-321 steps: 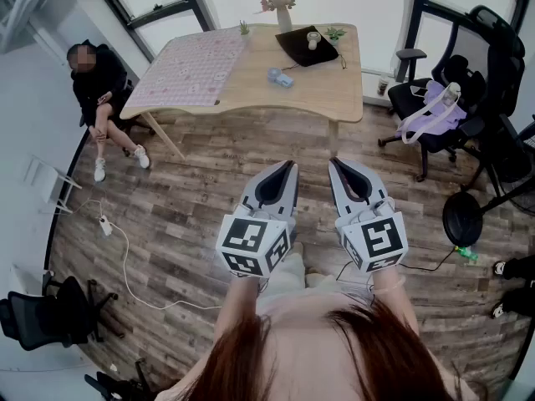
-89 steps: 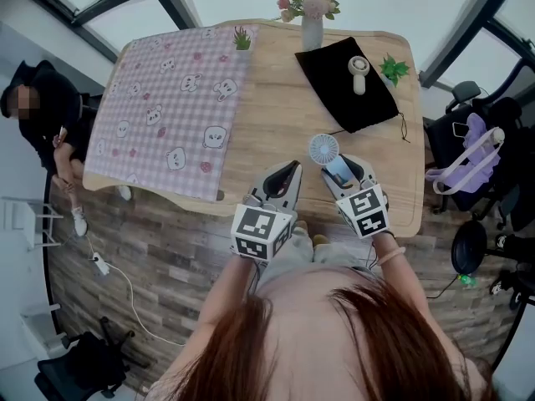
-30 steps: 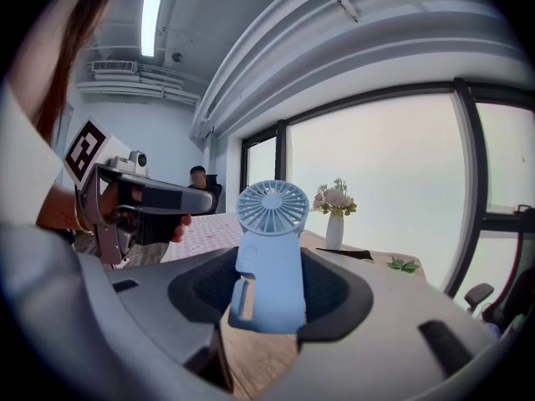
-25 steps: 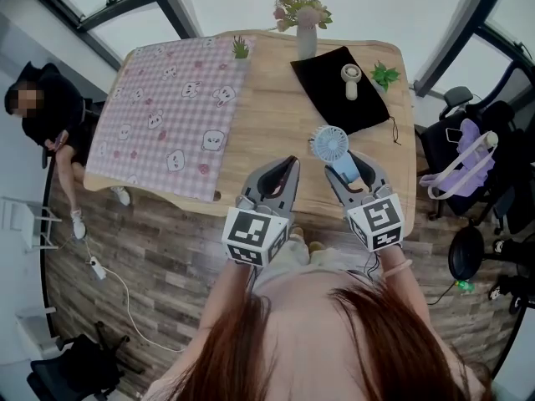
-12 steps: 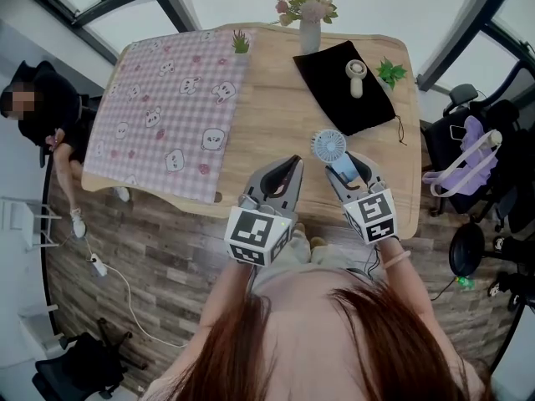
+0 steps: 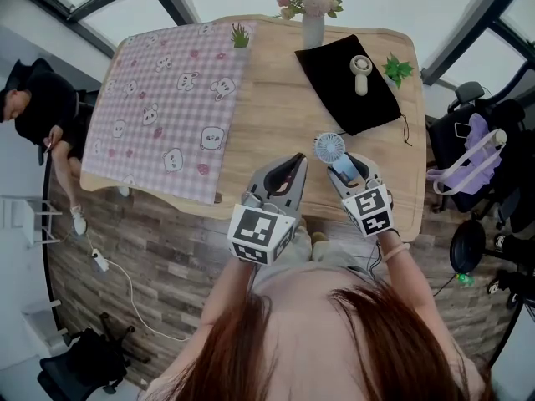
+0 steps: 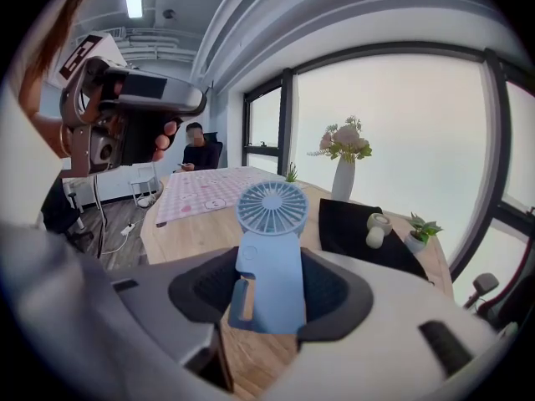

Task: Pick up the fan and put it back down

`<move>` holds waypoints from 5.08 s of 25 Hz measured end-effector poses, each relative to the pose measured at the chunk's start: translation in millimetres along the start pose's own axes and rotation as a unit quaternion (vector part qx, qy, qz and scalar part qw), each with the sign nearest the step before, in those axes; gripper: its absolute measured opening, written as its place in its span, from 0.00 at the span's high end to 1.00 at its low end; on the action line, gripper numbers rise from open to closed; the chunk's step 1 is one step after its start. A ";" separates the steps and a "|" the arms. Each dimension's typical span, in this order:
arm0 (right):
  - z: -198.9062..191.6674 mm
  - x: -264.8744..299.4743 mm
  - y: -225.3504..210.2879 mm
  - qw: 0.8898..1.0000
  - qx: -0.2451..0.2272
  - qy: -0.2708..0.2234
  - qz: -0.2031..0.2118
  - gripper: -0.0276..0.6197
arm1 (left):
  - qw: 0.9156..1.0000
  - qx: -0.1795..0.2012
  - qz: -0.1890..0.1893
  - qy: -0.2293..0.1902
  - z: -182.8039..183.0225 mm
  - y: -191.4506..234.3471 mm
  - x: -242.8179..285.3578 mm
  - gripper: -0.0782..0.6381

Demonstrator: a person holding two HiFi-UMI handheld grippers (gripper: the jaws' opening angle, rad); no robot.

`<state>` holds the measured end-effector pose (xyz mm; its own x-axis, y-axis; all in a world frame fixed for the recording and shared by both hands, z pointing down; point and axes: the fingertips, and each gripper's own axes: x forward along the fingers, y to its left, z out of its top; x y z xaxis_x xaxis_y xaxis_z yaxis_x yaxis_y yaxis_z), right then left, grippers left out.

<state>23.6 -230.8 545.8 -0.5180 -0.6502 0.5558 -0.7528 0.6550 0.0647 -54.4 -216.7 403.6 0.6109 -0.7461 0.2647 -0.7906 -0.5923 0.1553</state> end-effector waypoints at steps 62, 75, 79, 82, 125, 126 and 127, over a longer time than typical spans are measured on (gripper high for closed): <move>-90.7 56.5 -2.0 0.993 0.039 0.108 0.022 0.57 | 0.999 -0.030 -0.001 0.034 -28.6 7.9 8.7 0.87; -60.8 22.2 -1.1 0.998 0.026 0.059 0.006 0.59 | 0.999 -0.028 0.017 0.017 -21.3 1.6 -7.0 0.87; -51.9 8.6 -5.3 0.999 0.025 0.038 -0.011 0.65 | 0.999 -0.024 0.019 0.014 -19.2 -3.5 -12.1 0.87; -46.5 -1.0 -6.2 0.999 0.026 0.026 -0.017 0.68 | 0.999 -0.022 0.022 0.011 -18.0 -7.9 -14.4 0.87; 30.6 -163.1 0.7 0.983 0.044 -0.174 -0.038 0.95 | 0.997 0.008 0.075 -0.028 -6.8 -97.7 -60.1 0.87; 31.2 -166.1 1.3 0.983 0.042 -0.176 -0.039 0.95 | 0.997 0.009 0.076 -0.029 -6.3 -99.9 -60.6 0.87; 32.0 -169.1 1.6 0.982 0.041 -0.179 -0.039 0.96 | 0.997 0.011 0.077 -0.029 -5.7 -102.0 -61.1 0.87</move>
<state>97.0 -132.2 425.5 -0.5563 -0.8001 0.2245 -0.8181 0.5746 0.0207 -11.3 -109.0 377.1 0.4850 -0.8444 0.2276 -0.8741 -0.4760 0.0969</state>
